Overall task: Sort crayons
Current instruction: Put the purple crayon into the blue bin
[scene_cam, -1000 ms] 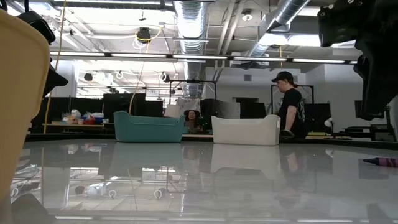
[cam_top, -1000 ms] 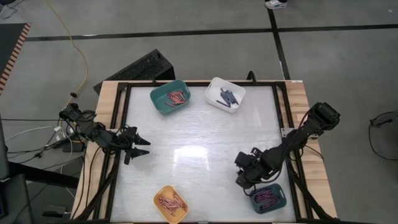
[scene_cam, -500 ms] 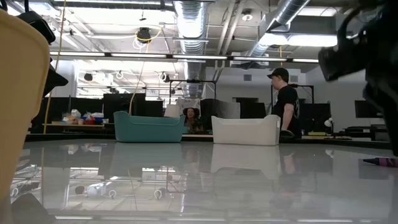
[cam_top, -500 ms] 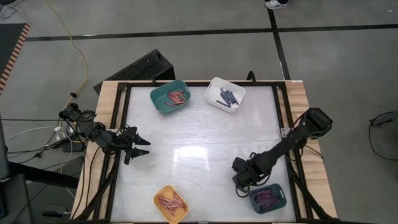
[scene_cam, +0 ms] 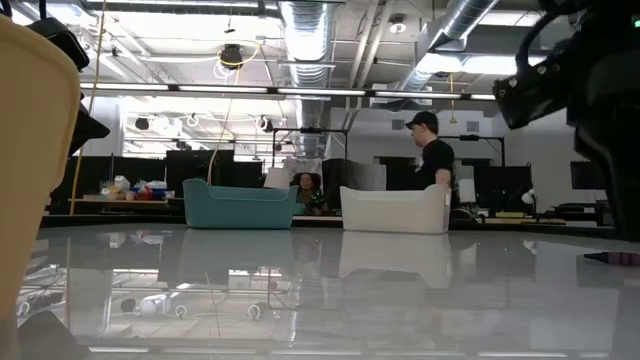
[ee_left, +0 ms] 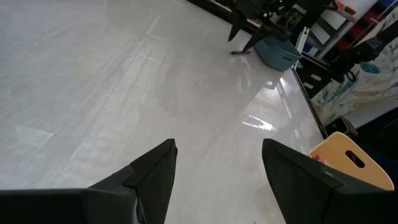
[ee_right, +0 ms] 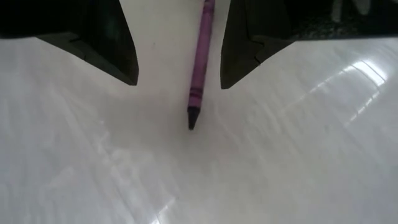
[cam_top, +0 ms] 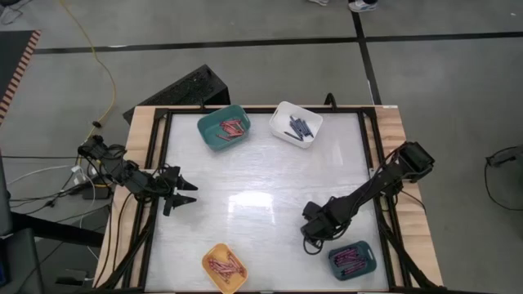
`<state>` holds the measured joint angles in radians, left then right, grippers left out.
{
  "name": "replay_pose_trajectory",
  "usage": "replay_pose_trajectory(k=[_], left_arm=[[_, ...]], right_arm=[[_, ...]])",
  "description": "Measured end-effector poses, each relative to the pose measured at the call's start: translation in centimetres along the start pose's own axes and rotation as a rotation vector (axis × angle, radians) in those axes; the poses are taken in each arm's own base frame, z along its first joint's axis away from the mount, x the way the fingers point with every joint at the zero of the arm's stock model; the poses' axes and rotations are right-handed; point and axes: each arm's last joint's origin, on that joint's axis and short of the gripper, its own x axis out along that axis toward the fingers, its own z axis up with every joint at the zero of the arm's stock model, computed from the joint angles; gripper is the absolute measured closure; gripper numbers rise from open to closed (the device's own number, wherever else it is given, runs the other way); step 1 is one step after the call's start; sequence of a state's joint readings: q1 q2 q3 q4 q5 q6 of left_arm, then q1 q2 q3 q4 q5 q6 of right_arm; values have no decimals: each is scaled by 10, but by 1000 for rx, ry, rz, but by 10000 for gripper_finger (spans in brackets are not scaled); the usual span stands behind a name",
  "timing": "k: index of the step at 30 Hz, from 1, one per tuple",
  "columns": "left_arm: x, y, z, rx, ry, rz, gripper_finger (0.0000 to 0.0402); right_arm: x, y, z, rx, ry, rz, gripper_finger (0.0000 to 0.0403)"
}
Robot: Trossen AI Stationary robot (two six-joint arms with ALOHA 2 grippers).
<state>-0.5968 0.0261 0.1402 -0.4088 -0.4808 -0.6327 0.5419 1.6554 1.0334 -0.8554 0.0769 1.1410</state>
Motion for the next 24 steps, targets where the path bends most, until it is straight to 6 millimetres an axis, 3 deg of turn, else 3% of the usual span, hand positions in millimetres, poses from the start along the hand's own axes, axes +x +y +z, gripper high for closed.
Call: replay_pose_trajectory(k=[10, 24], left_arm=[[0, 0, 0, 0, 0, 0, 174], [0, 0, 0, 0, -1, 0, 174]], right_arm=[[-7, 6, -5, 99, -2, -22, 182], [24, 15, -13, 56, 47, -127, 183]])
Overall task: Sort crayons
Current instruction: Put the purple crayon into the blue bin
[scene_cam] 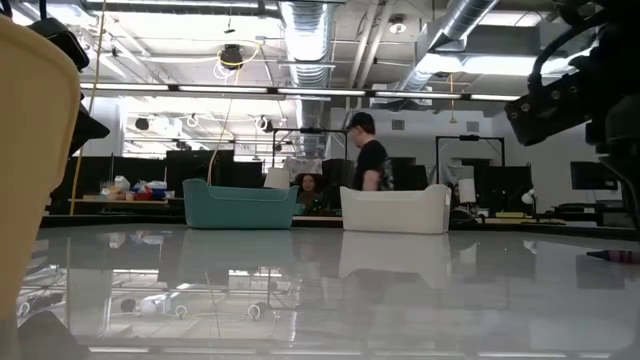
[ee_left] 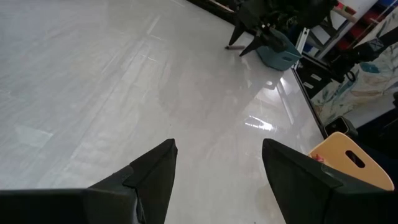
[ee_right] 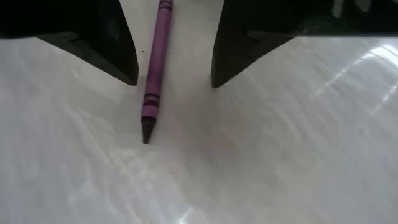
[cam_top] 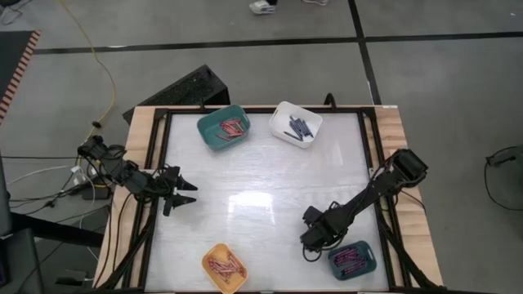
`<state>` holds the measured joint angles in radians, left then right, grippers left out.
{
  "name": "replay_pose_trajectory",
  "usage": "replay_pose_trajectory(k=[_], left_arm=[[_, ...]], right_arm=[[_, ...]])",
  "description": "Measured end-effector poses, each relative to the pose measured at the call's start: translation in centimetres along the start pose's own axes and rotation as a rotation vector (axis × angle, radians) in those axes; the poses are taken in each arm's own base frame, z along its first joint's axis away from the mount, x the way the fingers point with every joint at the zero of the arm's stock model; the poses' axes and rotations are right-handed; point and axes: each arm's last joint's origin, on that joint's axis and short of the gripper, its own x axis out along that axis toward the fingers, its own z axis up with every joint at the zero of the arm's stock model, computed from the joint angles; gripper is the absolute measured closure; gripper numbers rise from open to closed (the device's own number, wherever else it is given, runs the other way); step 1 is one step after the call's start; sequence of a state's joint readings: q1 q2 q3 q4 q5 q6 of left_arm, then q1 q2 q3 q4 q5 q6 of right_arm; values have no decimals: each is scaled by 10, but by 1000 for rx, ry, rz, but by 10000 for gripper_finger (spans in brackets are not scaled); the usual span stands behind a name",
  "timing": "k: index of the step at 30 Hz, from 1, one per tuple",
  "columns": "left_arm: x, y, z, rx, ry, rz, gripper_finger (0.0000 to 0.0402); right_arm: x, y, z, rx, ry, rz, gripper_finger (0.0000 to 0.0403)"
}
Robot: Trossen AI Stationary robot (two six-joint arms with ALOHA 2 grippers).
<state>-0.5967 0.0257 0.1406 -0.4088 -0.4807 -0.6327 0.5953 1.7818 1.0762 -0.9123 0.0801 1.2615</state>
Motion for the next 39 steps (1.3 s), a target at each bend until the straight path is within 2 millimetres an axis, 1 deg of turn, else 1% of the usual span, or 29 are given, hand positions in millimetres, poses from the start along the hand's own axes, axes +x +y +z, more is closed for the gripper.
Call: replay_pose_trajectory(k=[3, 6, 8, 14, 19, 20, 25, 32, 35, 39], left_arm=[[0, 0, 0, 0, 0, 0, 174], [0, 0, 0, 0, 2, -2, 174], [0, 0, 0, 0, 1, -2, 174], [0, 0, 0, 0, 2, -2, 174], [0, 0, 0, 0, 2, -2, 174], [0, 0, 0, 0, 2, -2, 174], [0, 0, 0, 0, 2, -2, 174], [0, 0, 0, 0, 2, -2, 174], [0, 0, 0, 0, 2, -2, 174], [0, 0, 0, 0, 1, -1, 174]], right_arm=[[4, 2, 1, -7, 12, 0, 193], [5, 3, 1, -7, 14, 16, 218], [5, 5, 1, -3, 9, 29, 242], [6, 6, 1, 48, 7, 42, 331], [6, 6, 2, 57, 8, 40, 388], [6, 5, 3, 64, 8, 39, 394], [6, 5, 7, 105, -2, 43, 397], [-9, 13, 13, 101, -96, 29, 400], [-16, 17, 19, 114, -179, 34, 401], [-21, 16, 20, 111, -197, 10, 402]])
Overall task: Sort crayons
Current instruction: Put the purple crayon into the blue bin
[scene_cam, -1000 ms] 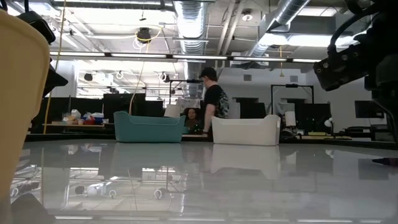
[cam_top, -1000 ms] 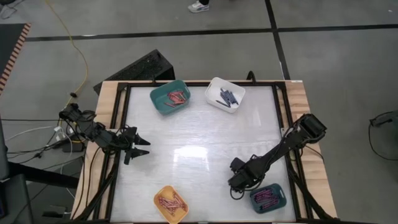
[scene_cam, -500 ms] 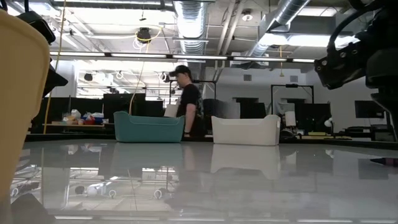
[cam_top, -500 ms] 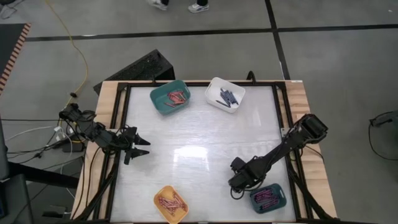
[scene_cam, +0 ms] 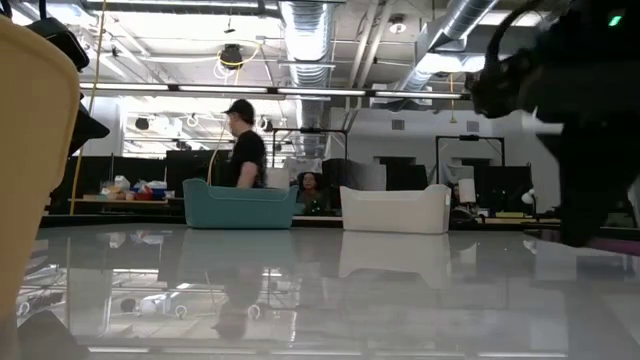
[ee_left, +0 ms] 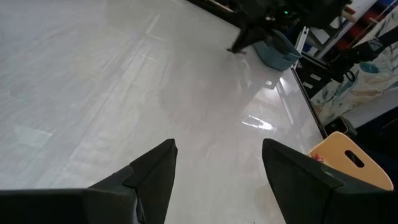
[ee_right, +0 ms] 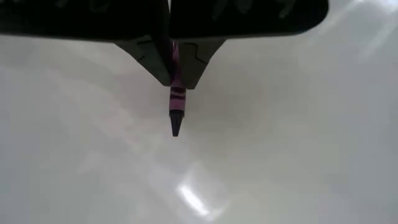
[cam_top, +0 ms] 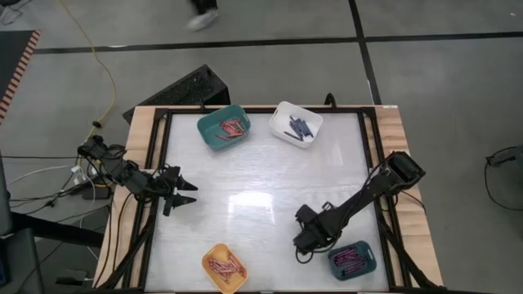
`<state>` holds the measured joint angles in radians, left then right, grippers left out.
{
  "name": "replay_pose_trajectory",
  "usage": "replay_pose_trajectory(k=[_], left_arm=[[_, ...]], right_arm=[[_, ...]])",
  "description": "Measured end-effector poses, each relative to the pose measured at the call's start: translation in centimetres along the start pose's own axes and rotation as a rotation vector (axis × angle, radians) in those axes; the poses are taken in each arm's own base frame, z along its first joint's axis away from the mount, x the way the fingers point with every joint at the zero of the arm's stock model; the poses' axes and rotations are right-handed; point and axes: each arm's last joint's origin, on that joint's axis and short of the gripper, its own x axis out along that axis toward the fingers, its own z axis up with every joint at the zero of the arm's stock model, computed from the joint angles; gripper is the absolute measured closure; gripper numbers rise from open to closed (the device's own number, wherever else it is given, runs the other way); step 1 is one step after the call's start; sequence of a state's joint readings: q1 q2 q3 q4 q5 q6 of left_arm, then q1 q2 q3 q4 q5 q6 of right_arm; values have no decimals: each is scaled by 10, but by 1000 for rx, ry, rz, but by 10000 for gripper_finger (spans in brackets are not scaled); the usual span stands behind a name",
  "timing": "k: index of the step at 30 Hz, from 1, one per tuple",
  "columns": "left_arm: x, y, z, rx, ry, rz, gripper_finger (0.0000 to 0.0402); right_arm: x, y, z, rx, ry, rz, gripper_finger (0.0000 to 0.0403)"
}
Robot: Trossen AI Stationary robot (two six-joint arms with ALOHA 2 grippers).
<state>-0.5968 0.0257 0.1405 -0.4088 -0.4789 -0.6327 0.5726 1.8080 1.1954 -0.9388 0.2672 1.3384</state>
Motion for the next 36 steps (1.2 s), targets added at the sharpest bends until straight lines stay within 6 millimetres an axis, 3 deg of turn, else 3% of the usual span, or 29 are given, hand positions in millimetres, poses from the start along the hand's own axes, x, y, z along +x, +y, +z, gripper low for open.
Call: replay_pose_trajectory(k=[36], left_arm=[[0, 0, 0, 0, -2, 2, 174]], right_arm=[[-1, 4, 11, 36, -3, 67, 402]])
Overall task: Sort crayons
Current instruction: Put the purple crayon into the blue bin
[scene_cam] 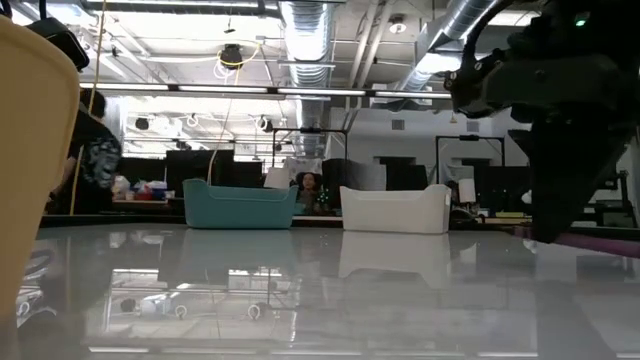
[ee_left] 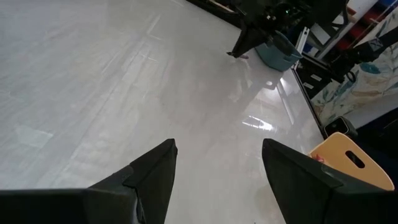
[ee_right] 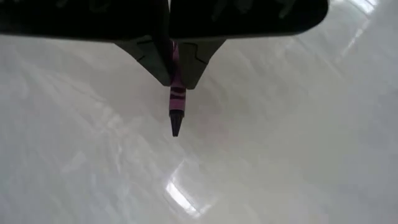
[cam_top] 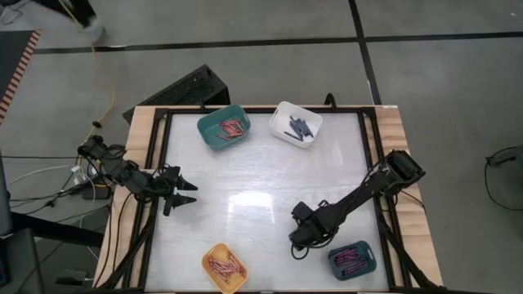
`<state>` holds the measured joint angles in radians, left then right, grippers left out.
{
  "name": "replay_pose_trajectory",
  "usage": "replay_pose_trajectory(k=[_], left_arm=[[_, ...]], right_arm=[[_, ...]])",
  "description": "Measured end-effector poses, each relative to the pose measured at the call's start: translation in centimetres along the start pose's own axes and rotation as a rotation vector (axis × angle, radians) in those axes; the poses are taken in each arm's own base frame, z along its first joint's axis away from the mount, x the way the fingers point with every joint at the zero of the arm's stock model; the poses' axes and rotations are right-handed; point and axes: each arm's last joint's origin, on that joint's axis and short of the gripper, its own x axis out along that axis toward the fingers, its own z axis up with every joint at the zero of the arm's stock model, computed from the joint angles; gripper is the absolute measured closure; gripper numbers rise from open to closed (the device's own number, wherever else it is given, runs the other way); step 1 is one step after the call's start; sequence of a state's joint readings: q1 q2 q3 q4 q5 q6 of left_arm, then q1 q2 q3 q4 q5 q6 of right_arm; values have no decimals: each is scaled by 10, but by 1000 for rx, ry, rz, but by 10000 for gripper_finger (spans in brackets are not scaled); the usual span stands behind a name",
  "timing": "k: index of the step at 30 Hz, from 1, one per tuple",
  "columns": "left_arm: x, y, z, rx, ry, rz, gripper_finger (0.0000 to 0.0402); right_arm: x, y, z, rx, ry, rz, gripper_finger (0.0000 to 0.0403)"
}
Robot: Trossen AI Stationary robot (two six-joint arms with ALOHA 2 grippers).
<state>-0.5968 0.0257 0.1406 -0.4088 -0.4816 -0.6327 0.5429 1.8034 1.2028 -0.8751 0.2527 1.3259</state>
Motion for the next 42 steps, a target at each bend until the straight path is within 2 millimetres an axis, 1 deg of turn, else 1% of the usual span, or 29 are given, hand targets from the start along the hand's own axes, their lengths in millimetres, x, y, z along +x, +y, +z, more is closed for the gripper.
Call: replay_pose_trajectory(k=[3, 5, 9, 11, 13, 16, 20, 23, 27, 31, 33, 37, 42], left_arm=[[0, 0, 0, 0, 0, 0, 174], [0, 0, 0, 0, 0, 0, 174], [0, 0, 0, 0, 1, 0, 174], [0, 0, 0, 0, 0, 0, 174], [0, 0, 0, 0, 1, 0, 174], [0, 0, 0, 0, 1, 0, 174], [0, 0, 0, 0, 1, 0, 174], [0, 0, 0, 0, 1, 0, 174], [0, 0, 0, 0, 1, -1, 174], [0, 0, 0, 0, 1, -1, 174], [0, 0, 0, 0, 1, -1, 174], [0, 0, 0, 0, 1, -1, 174], [0, 0, 0, 0, 1, -1, 174]], right_arm=[[-7, 5, 1, -44, -3, 24, 402], [-16, 12, 5, -72, -16, 61, 402], [-43, 30, 9, -171, -60, 149, 402], [-61, 38, 6, -226, -69, 200, 402], [-81, 44, -1, -288, -39, 236, 402], [-111, 47, -17, -339, 27, 257, 402], [-144, 41, -43, -345, 91, 218, 402], [-159, 32, -64, -281, 126, 162, 402], [-163, 20, -92, -199, 149, 65, 402], [-161, 7, -113, -104, 162, -45, 402], [-158, 3, -120, -56, 173, -81, 402], [-149, -1, -133, -31, 171, -115, 402], [-139, -2, -139, -45, 170, -116, 402]])
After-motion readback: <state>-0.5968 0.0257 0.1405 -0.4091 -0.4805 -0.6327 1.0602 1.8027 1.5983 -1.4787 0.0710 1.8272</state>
